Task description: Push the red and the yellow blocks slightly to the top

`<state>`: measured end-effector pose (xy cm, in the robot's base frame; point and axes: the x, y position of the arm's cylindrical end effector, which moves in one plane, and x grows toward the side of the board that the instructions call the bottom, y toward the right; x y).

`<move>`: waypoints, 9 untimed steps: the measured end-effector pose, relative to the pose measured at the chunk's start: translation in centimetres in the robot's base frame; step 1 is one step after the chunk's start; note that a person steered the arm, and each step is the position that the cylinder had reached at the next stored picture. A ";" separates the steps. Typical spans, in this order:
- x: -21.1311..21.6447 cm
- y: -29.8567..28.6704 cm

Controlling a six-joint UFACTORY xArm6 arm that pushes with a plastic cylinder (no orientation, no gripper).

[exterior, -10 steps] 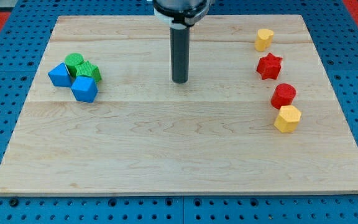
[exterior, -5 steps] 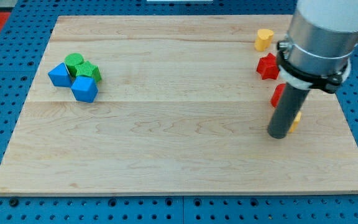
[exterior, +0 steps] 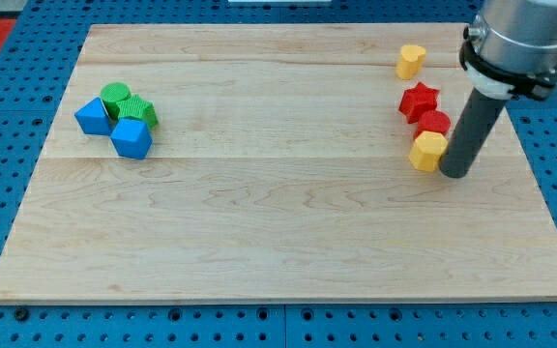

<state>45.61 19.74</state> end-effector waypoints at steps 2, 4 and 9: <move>-3.9 -0.2; -9.8 -1.1; -7.6 -4.4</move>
